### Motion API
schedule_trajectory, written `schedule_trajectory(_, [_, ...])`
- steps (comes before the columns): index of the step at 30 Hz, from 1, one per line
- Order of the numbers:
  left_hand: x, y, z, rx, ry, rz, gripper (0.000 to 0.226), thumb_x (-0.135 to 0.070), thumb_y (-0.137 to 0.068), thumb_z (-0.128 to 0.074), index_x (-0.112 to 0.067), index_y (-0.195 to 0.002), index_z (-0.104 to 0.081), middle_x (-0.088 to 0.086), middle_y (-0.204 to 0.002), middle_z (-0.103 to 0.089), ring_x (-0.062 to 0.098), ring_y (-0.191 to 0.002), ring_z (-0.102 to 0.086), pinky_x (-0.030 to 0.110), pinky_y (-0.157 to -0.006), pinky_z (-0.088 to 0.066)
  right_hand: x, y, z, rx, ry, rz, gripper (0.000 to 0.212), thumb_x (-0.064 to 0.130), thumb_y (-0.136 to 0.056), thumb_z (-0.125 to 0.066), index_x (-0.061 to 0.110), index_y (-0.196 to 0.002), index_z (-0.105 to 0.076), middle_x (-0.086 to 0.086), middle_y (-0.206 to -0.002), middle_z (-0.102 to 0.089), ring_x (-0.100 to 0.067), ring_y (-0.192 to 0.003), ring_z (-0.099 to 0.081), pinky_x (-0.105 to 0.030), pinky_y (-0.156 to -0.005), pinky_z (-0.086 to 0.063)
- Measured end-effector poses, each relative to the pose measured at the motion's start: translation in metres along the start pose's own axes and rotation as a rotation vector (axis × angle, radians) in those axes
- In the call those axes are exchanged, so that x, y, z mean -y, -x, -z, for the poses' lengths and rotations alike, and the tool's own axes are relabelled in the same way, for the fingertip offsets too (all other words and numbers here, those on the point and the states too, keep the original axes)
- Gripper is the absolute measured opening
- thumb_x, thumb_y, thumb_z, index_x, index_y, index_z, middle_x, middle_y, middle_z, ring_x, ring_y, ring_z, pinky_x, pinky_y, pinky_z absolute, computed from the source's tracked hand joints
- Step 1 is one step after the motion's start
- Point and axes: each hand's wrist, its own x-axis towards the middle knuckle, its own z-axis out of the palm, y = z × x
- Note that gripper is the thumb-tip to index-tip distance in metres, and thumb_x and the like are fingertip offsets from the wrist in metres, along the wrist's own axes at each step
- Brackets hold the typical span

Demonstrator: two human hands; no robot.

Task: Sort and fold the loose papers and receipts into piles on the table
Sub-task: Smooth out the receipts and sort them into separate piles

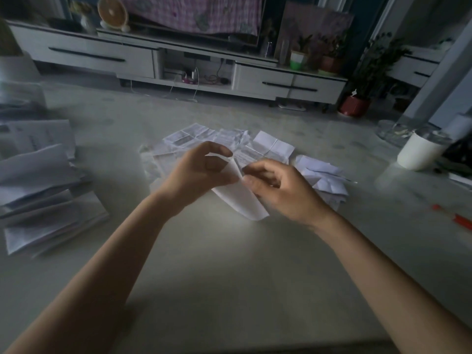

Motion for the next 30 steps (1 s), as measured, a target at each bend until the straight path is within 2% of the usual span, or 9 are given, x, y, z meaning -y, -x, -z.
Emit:
schedule_trajectory(3, [0.0,-0.002,0.0,-0.041,0.039,-0.005,0.033,0.008,-0.075,-0.068,-0.019,-0.089,-0.056,-0.012,-0.054,-0.061,-0.001,-0.053,-0.057,0.011,-0.051,-0.042,0.004,0.001,0.003,0.025,-0.174,-0.023,0.014,0.028,-0.083,-0.062,0.025,-0.097,-0.061,0.008,-0.098,-0.066,0.0,-0.092,-0.061,-0.018,-0.085,-0.047])
schedule_trajectory(5, [0.0,-0.002,-0.001,-0.076,0.083,-0.019,0.031,0.004,-0.074,-0.071,-0.02,-0.088,-0.058,-0.011,-0.061,-0.064,0.001,-0.057,-0.058,0.012,-0.054,-0.045,0.003,0.001,0.003,0.012,-0.162,-0.017,0.018,0.013,-0.08,-0.07,0.018,-0.096,-0.062,0.002,-0.094,-0.066,-0.006,-0.087,-0.062,-0.021,-0.08,-0.049])
schedule_trajectory(9, [0.002,-0.004,0.006,-0.154,0.121,0.043,0.02,-0.027,-0.083,-0.066,-0.018,-0.1,-0.06,-0.005,-0.09,-0.066,0.005,-0.076,-0.06,0.016,-0.065,-0.046,0.001,0.001,0.007,-0.099,-0.335,-0.114,0.017,-0.001,-0.082,-0.064,0.013,-0.09,-0.062,-0.006,-0.086,-0.067,-0.01,-0.071,-0.063,-0.021,-0.061,-0.051])
schedule_trajectory(11, [0.003,-0.005,0.009,-0.05,0.223,0.229,0.032,-0.04,-0.092,-0.045,-0.016,-0.105,-0.061,0.002,-0.098,-0.068,0.011,-0.082,-0.065,0.021,-0.068,-0.051,-0.001,0.0,0.014,-0.144,-0.447,-0.179,0.019,-0.001,-0.082,-0.062,0.016,-0.092,-0.061,-0.003,-0.085,-0.068,-0.008,-0.066,-0.065,-0.018,-0.054,-0.05])
schedule_trajectory(13, [0.002,-0.003,0.006,0.086,0.295,0.333,0.045,-0.048,-0.087,-0.042,-0.012,-0.103,-0.063,0.005,-0.089,-0.071,0.016,-0.077,-0.068,0.027,-0.066,-0.055,-0.003,0.001,0.017,-0.164,-0.498,-0.213,0.019,0.0,-0.083,-0.062,0.017,-0.092,-0.061,-0.001,-0.082,-0.069,-0.007,-0.064,-0.064,-0.018,-0.053,-0.049])
schedule_trajectory(18, [0.001,0.002,-0.009,0.033,0.148,0.215,0.019,-0.025,-0.088,-0.055,-0.009,-0.085,-0.064,0.006,-0.071,-0.065,0.013,-0.06,-0.064,0.025,-0.056,-0.055,-0.005,0.001,0.016,-0.152,-0.504,-0.226,0.02,-0.001,-0.082,-0.062,0.015,-0.093,-0.063,0.001,-0.082,-0.07,-0.006,-0.066,-0.066,-0.017,-0.054,-0.05])
schedule_trajectory(23, [0.001,0.0,-0.007,-0.048,0.093,0.242,0.02,0.0,-0.091,-0.048,-0.01,-0.082,-0.063,0.01,-0.075,-0.059,0.015,-0.058,-0.061,0.024,-0.048,-0.054,-0.008,-0.001,0.016,-0.144,-0.481,-0.258,0.025,-0.002,-0.079,-0.066,0.018,-0.094,-0.06,-0.002,-0.089,-0.069,-0.01,-0.072,-0.066,-0.019,-0.059,-0.053])
schedule_trajectory(26, [0.003,0.0,-0.004,0.029,0.064,0.284,0.017,0.002,-0.087,-0.054,-0.011,-0.082,-0.064,0.01,-0.078,-0.061,0.018,-0.066,-0.06,0.023,-0.05,-0.052,-0.007,0.001,0.016,-0.065,-0.397,-0.249,0.027,-0.005,-0.078,-0.067,0.015,-0.095,-0.06,-0.007,-0.094,-0.067,-0.016,-0.082,-0.063,-0.022,-0.071,-0.054])
schedule_trajectory(30, [0.006,0.001,-0.007,0.021,0.027,0.224,0.012,-0.002,-0.084,-0.062,-0.012,-0.078,-0.064,0.004,-0.069,-0.061,0.01,-0.057,-0.058,0.021,-0.052,-0.05,-0.006,0.003,0.013,-0.08,-0.412,-0.255,0.026,-0.003,-0.077,-0.067,0.015,-0.095,-0.061,-0.007,-0.095,-0.065,-0.016,-0.083,-0.062,-0.021,-0.07,-0.052])
